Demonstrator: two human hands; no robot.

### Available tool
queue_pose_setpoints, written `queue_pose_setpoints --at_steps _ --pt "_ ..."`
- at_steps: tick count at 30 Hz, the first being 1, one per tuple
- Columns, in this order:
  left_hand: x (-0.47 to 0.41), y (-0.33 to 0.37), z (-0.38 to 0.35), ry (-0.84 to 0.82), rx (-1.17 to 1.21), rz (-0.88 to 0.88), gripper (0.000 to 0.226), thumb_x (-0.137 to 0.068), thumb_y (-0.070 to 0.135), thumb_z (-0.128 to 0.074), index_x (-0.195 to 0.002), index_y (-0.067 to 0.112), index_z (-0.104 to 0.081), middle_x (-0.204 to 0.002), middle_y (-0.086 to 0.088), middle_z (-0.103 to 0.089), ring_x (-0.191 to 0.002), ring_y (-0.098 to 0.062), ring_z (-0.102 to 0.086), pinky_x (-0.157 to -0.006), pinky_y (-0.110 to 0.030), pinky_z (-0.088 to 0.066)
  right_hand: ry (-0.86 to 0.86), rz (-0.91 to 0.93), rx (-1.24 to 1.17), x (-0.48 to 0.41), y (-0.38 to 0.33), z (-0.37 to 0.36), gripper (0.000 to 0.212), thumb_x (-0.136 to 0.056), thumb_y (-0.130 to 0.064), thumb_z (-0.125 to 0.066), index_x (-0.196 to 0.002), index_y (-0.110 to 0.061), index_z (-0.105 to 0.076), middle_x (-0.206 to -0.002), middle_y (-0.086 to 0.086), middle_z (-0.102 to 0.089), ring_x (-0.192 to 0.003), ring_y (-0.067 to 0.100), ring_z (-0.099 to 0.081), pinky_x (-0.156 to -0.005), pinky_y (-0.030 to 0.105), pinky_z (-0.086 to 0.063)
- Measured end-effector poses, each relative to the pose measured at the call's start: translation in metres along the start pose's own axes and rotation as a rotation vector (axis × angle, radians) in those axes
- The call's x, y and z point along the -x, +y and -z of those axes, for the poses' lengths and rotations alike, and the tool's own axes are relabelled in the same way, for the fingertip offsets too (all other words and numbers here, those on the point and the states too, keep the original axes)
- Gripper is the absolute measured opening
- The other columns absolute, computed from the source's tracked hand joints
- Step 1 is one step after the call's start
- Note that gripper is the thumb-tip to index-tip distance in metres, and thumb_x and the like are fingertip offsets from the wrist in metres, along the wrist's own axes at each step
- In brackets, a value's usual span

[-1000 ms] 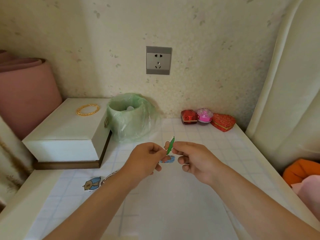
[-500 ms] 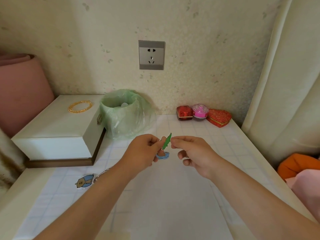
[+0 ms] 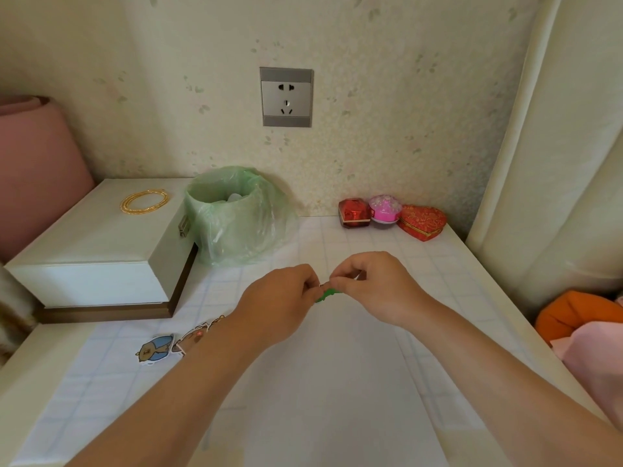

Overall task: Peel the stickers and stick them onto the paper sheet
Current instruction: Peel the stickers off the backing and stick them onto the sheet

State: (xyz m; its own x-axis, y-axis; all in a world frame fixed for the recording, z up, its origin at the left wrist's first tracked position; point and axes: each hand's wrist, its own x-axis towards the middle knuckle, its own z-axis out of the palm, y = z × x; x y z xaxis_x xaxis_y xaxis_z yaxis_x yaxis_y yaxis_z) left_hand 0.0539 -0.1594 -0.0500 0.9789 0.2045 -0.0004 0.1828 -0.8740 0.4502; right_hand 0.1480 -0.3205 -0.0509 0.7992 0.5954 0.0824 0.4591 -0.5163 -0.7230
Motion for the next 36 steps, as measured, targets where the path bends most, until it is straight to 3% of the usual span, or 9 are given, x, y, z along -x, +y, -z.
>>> queue_pose_setpoints --at_steps 5,8,12,15,18,21,24,30,36 --pt "-0.003 -0.002 -0.001 -0.007 0.043 -0.011 0.017 -0.099 0.043 -0.051 -0.094 0.029 -0.059 -0.093 0.012 -0.066 -0.081 -0.007 -0.057 -0.066 -0.025 -0.043 -0.03 0.002 0.011 -0.001 0.002 0.0 0.005 -0.087 -0.036 -0.074 -0.081 -0.036 -0.073 -0.082 -0.015 -0.07 -0.069 -0.002 -0.06 -0.071 0.03 -0.053" --pt "-0.004 -0.004 -0.003 0.008 0.119 -0.015 0.013 -0.098 0.042 -0.052 -0.098 0.032 -0.06 -0.091 0.015 -0.065 -0.081 -0.004 -0.058 -0.072 -0.027 -0.048 -0.044 0.008 0.063 -0.003 0.002 0.002 0.008 -0.091 -0.034 -0.068 -0.084 -0.035 -0.071 -0.084 -0.017 -0.068 -0.068 -0.001 -0.057 -0.067 0.023 -0.045" --pt "-0.008 -0.007 -0.003 0.101 0.323 0.041 0.025 -0.098 0.037 -0.055 -0.123 0.034 -0.054 -0.1 0.018 -0.062 -0.093 -0.006 -0.061 -0.086 -0.032 -0.052 0.153 -0.051 0.021 -0.012 0.007 0.017 0.012 -0.093 -0.037 -0.068 -0.09 -0.026 -0.072 -0.085 -0.016 -0.066 -0.074 -0.001 -0.056 -0.065 0.018 -0.037" --pt "-0.006 -0.016 -0.008 0.082 0.158 -0.019 0.035 -0.097 0.036 -0.056 -0.132 0.034 -0.052 -0.118 0.016 -0.056 -0.112 -0.01 -0.052 -0.093 -0.031 -0.047 0.216 -0.141 -0.101 -0.016 0.01 0.031 0.013 -0.092 -0.033 -0.071 -0.087 -0.021 -0.073 -0.071 -0.015 -0.06 -0.063 0.002 -0.052 -0.056 0.014 -0.034" --pt "-0.001 -0.024 -0.018 -0.084 -0.11 -0.145 0.05 -0.093 0.048 -0.059 -0.14 0.035 -0.049 -0.139 0.013 -0.043 -0.13 -0.014 -0.034 -0.105 -0.034 -0.037 0.121 -0.23 -0.151 -0.014 0.012 0.028 0.012 -0.091 -0.029 -0.072 -0.086 -0.018 -0.074 -0.064 -0.01 -0.06 -0.059 0.005 -0.052 -0.049 0.012 -0.037" --pt "0.001 -0.03 -0.024 -0.15 -0.214 -0.186 0.064 -0.091 0.055 -0.058 -0.148 0.039 -0.037 -0.15 0.01 -0.029 -0.138 -0.015 -0.022 -0.11 -0.033 -0.03 0.01 -0.295 -0.141 -0.014 0.01 0.015 0.012 -0.088 -0.029 -0.075 -0.082 -0.018 -0.076 -0.065 -0.006 -0.063 -0.057 0.009 -0.053 -0.045 0.013 -0.04" --pt "0.001 -0.036 -0.023 -0.153 -0.196 -0.209 0.066 -0.09 0.054 -0.06 -0.149 0.04 -0.036 -0.15 0.009 -0.029 -0.136 -0.015 -0.023 -0.11 -0.034 -0.031 -0.046 -0.318 -0.129 -0.017 0.01 0.007 0.012 -0.085 -0.028 -0.078 -0.082 -0.016 -0.078 -0.066 -0.004 -0.065 -0.053 0.008 -0.052 -0.045 0.014 -0.042" --pt "0.001 -0.039 -0.022 -0.117 -0.153 -0.217 0.069 -0.085 0.053 -0.066 -0.146 0.031 -0.042 -0.139 0.015 -0.039 -0.126 -0.009 -0.032 -0.104 -0.03 -0.038 -0.138 -0.322 -0.105 -0.023 0.01 -0.004 0.013 -0.083 -0.024 -0.081 -0.071 -0.021 -0.076 -0.072 0.005 -0.068 -0.058 0.016 -0.048 -0.058 0.028 -0.041" --pt "0.001 -0.039 -0.024 -0.102 -0.14 -0.211 0.069 -0.085 0.054 -0.066 -0.144 0.029 -0.043 -0.14 0.016 -0.04 -0.127 -0.009 -0.032 -0.104 -0.032 -0.038 -0.215 -0.31 -0.034 -0.03 0.014 0.001 0.008 -0.085 -0.021 -0.079 -0.085 -0.013 -0.079 -0.052 -0.011 -0.059 -0.038 -0.002 -0.042 -0.042 0.014 -0.032"
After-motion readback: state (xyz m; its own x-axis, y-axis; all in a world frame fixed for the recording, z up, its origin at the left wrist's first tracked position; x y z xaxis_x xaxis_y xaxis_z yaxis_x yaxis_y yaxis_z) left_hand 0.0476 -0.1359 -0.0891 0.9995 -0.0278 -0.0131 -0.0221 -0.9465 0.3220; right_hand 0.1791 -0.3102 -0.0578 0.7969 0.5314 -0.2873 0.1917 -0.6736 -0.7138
